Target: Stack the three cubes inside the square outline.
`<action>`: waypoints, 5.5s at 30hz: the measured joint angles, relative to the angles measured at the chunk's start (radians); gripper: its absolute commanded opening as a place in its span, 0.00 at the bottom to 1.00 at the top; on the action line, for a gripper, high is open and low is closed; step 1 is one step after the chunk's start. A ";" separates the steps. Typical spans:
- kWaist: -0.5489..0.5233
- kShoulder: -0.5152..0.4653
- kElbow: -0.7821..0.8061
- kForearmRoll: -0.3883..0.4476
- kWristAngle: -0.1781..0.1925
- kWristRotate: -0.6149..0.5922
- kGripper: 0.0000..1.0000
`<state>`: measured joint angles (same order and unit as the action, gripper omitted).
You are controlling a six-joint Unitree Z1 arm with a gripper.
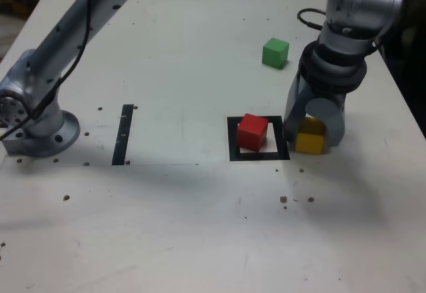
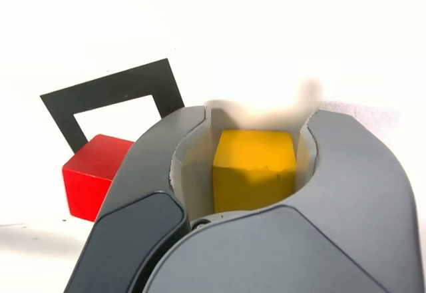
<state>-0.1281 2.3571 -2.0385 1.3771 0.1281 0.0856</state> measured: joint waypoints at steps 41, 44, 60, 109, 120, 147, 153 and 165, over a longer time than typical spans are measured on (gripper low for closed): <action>0.012 -0.228 0.240 0.071 -0.035 0.103 0.11; 0.013 -0.231 0.248 0.071 -0.037 0.101 0.11; 0.016 -0.247 0.303 0.021 -0.062 0.100 0.13; 0.040 -0.272 0.360 -0.006 0.007 0.098 0.99; 0.085 -0.365 0.283 0.100 0.098 0.164 1.00; 0.490 -0.109 0.019 0.020 0.196 0.779 0.99; 0.486 -0.048 0.031 -0.029 0.179 0.779 0.97; 0.475 -0.016 0.042 -0.034 0.173 0.781 0.82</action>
<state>0.3468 2.3416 -1.9970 1.3430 0.3009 0.8663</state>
